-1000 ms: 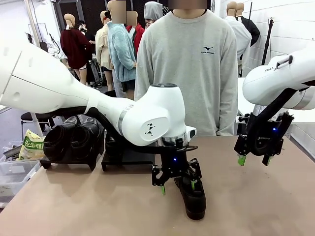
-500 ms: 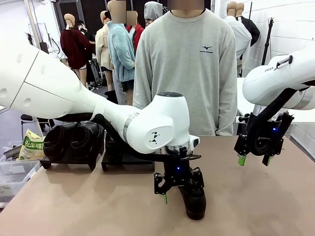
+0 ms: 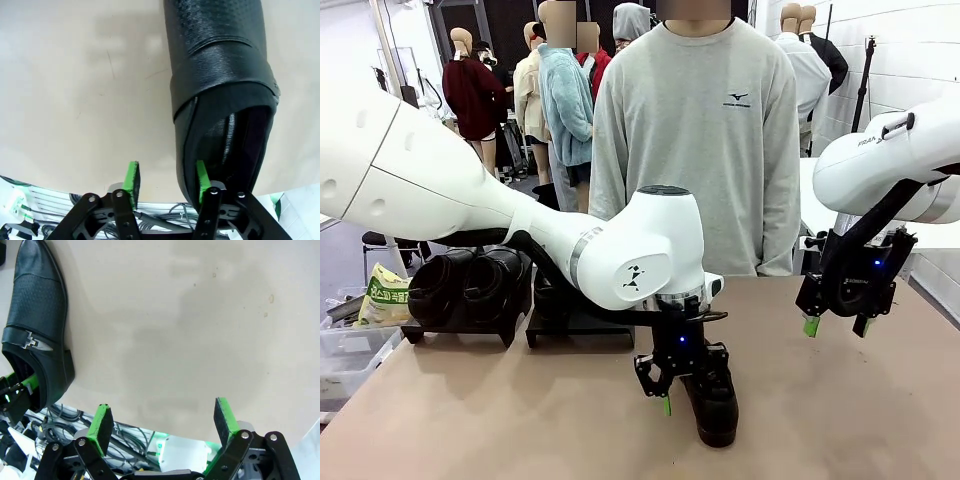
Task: Organize the shoes by placing them on the stand.
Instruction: Place the Shoe from the middle of the table onto the Shoes Stand.
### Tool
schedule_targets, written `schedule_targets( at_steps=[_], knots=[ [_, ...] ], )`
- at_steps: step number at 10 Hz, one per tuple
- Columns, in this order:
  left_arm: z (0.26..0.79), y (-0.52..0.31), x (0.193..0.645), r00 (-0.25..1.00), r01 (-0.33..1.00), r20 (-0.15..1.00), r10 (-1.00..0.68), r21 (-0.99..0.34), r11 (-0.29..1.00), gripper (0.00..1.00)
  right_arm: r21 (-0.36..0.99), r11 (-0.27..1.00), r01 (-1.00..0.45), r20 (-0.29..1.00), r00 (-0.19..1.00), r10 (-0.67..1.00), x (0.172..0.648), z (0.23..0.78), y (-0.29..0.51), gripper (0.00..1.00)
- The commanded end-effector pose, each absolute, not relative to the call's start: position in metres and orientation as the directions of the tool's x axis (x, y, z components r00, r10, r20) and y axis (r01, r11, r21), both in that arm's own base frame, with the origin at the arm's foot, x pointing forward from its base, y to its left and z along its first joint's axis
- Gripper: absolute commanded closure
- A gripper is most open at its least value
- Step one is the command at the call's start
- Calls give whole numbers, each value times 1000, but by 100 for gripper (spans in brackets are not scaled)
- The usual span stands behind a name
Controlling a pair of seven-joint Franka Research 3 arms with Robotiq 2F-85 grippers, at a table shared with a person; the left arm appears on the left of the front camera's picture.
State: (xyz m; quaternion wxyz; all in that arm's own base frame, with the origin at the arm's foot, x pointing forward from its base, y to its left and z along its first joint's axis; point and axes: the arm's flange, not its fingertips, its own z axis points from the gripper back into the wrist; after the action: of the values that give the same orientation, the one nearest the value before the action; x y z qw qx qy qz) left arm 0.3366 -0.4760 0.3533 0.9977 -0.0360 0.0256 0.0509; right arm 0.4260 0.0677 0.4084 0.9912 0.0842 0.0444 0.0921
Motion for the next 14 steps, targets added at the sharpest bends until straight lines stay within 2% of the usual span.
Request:
schedule_targets(
  at_steps=[1, 7, 9, 12, 13, 14],
  knots=[
    [355, -482, 337, 990, -129, -73, 123, -72, 989, 100, 174, 968, -182, -71, 978, 197, 427, 410, 68, 0],
    [360, -489, 344, 993, -105, -56, 99, -104, 989, 100, 174, 968, -182, -71, 978, 197, 427, 410, 68, 0],
    [376, -486, 343, 996, -82, -37, 77, -144, 986, 100, 174, 968, -182, -71, 978, 197, 427, 410, 68, 0],
    [457, -449, 353, 989, 20, 149, 16, -238, 971, 100, 174, 968, -182, -71, 978, 197, 427, 410, 68, 0],
    [479, -424, 365, 968, 55, 249, 4, -228, 972, 100, 174, 968, -182, -71, 978, 197, 427, 410, 68, 0],
    [487, -401, 379, 959, 47, 283, 12, -200, 979, 100, 174, 968, -182, -71, 978, 197, 427, 410, 68, 0]
  ],
)
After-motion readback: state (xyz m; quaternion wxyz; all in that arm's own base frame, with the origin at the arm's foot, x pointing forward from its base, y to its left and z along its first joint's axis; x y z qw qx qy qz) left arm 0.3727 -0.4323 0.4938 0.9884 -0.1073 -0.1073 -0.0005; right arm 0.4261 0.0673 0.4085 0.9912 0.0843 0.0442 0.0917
